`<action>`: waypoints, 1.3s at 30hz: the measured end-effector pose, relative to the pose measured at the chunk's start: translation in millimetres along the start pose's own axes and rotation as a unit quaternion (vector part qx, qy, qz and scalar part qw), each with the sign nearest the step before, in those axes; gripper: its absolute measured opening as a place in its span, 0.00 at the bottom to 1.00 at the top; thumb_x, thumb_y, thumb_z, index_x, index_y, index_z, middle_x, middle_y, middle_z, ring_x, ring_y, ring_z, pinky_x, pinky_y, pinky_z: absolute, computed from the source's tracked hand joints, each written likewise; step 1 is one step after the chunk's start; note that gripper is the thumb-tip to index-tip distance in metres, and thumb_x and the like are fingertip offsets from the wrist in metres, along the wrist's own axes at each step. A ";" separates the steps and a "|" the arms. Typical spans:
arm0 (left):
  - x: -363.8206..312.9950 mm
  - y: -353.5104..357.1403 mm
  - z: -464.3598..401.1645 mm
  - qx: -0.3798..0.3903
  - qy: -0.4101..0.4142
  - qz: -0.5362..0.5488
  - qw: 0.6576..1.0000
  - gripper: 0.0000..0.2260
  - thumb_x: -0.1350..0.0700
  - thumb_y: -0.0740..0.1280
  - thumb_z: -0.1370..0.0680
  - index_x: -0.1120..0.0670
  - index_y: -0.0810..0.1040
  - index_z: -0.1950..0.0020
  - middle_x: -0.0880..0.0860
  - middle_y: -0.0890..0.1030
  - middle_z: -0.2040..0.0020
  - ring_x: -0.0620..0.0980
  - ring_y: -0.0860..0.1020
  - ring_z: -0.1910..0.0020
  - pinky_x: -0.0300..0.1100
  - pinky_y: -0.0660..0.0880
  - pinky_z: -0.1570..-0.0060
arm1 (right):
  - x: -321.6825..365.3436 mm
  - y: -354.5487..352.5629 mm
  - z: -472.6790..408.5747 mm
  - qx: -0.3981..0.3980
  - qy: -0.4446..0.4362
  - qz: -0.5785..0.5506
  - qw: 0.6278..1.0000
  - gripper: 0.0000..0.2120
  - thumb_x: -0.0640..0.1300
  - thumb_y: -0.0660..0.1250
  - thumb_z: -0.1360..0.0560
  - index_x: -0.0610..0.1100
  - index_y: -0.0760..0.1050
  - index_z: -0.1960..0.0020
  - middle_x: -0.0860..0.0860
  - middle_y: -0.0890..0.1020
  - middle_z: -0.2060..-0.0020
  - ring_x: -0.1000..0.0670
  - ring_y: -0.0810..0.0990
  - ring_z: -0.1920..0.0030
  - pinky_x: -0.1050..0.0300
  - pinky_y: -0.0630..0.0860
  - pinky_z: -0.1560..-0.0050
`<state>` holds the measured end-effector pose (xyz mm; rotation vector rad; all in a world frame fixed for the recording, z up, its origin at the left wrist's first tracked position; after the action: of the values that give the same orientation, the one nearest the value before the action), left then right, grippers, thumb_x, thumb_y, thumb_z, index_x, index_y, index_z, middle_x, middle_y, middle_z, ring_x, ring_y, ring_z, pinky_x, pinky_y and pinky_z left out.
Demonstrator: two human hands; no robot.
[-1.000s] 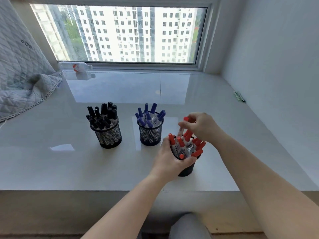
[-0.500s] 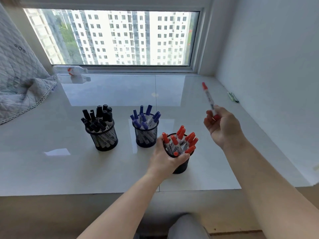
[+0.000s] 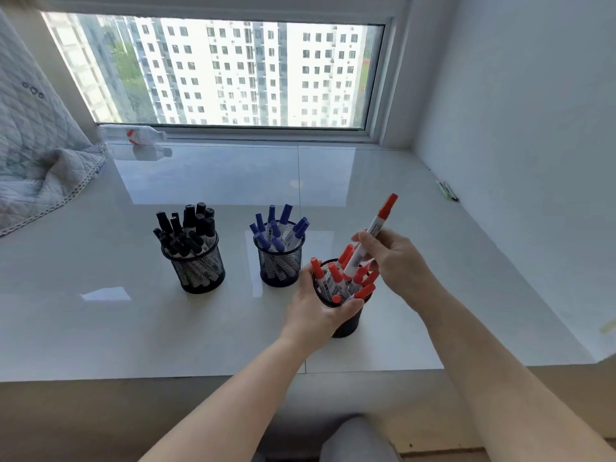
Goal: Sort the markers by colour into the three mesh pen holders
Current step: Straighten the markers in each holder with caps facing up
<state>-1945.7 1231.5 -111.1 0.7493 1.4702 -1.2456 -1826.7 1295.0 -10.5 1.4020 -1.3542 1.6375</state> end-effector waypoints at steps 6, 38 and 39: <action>1.5 1.1 0.3 0.000 -0.004 0.013 1.000 0.45 0.34 0.73 0.44 0.38 0.55 0.33 0.46 0.75 0.40 0.47 0.76 0.42 0.50 0.74 0.40 | 10.5 -4.6 2.9 -0.041 -0.091 0.159 0.982 0.06 0.42 0.67 0.26 0.51 0.71 0.52 0.57 0.78 0.64 0.60 0.78 0.64 0.73 0.72 0.67; 6.5 -0.7 -1.8 -0.016 0.004 0.018 1.000 0.41 0.35 0.74 0.44 0.38 0.60 0.36 0.39 0.75 0.44 0.40 0.75 0.44 0.41 0.73 0.43 | 19.0 1.7 -6.4 -0.077 -0.117 0.252 0.958 0.09 0.41 0.66 0.26 0.45 0.79 0.46 0.49 0.83 0.60 0.52 0.80 0.62 0.64 0.73 0.57; 6.8 -1.0 -2.1 -0.017 0.004 0.016 1.000 0.41 0.35 0.73 0.44 0.39 0.60 0.36 0.39 0.75 0.44 0.41 0.75 0.44 0.41 0.73 0.43 | 12.0 6.0 -8.3 -0.064 -0.100 0.256 0.959 0.10 0.41 0.66 0.26 0.45 0.80 0.46 0.48 0.84 0.58 0.52 0.80 0.61 0.64 0.74 0.56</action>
<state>-1949.2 1232.2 -117.3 0.7536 1.4776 -1.1916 -1838.2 1298.8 -0.5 1.2308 -2.0349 1.7075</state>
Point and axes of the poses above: each hand's wrist, its own z-axis away from the middle knuckle, its own y-axis out of the palm, x = y × z, the point moved 10 cm from there along -z, towards the middle knuckle
